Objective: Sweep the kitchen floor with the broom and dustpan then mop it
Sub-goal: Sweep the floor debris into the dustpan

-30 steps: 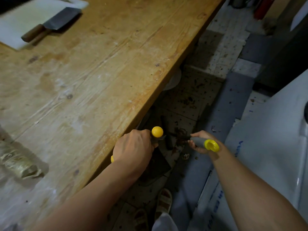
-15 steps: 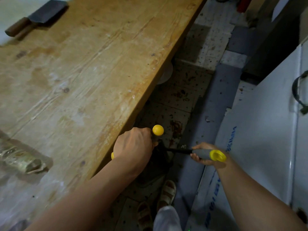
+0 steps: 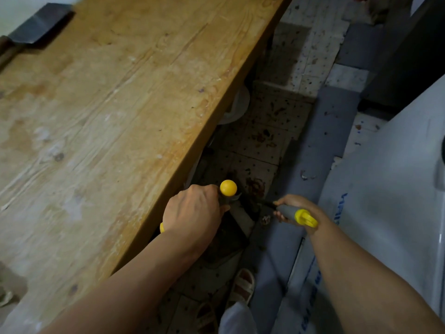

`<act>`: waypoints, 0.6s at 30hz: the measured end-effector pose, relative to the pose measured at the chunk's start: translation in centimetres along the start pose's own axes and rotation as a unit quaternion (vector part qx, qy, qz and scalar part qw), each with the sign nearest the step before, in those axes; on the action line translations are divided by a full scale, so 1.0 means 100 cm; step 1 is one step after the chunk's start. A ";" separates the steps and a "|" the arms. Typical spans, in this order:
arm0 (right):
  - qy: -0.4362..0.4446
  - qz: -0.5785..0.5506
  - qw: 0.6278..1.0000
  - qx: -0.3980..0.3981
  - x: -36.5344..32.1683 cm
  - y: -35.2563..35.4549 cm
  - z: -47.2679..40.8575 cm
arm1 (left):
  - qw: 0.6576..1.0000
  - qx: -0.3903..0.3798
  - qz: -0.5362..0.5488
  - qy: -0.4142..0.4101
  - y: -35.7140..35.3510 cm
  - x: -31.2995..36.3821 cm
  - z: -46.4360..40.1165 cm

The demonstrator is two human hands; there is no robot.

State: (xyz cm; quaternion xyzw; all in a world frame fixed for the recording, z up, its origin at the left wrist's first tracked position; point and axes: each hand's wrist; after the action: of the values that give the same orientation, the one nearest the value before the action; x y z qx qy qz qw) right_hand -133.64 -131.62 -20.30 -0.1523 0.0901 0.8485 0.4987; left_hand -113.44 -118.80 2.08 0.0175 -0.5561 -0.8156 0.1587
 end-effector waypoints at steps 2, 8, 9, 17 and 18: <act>-0.001 0.020 1.000 0.010 -0.012 0.005 -0.008 | 1.000 0.001 0.001 -0.001 0.002 0.007 -0.011; 0.019 0.003 0.999 0.044 -0.032 0.014 -0.021 | 1.000 0.012 -0.001 -0.004 0.006 0.019 -0.034; 0.024 -0.006 0.998 0.051 -0.033 0.013 -0.021 | 1.000 0.014 0.001 -0.003 0.007 0.020 -0.036; 0.031 -0.009 0.997 0.063 -0.037 0.012 0.007 | 0.999 0.035 0.010 -0.019 0.016 0.020 -0.030; 0.032 -0.022 0.997 0.062 -0.034 0.009 0.015 | 0.999 0.036 0.012 -0.024 0.017 0.019 -0.026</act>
State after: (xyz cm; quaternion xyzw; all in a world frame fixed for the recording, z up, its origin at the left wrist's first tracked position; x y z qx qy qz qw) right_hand -133.12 -134.39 -17.72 -0.1500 0.1556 0.8248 0.5224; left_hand -114.26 -122.26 2.91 -0.0030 -0.5892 -0.7931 0.1547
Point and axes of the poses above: each hand's wrist, its own z-axis away from the middle knuckle, its own y-axis out of the back of the hand, x = y × z, and after that the axes turned 5 degrees about z, right-handed
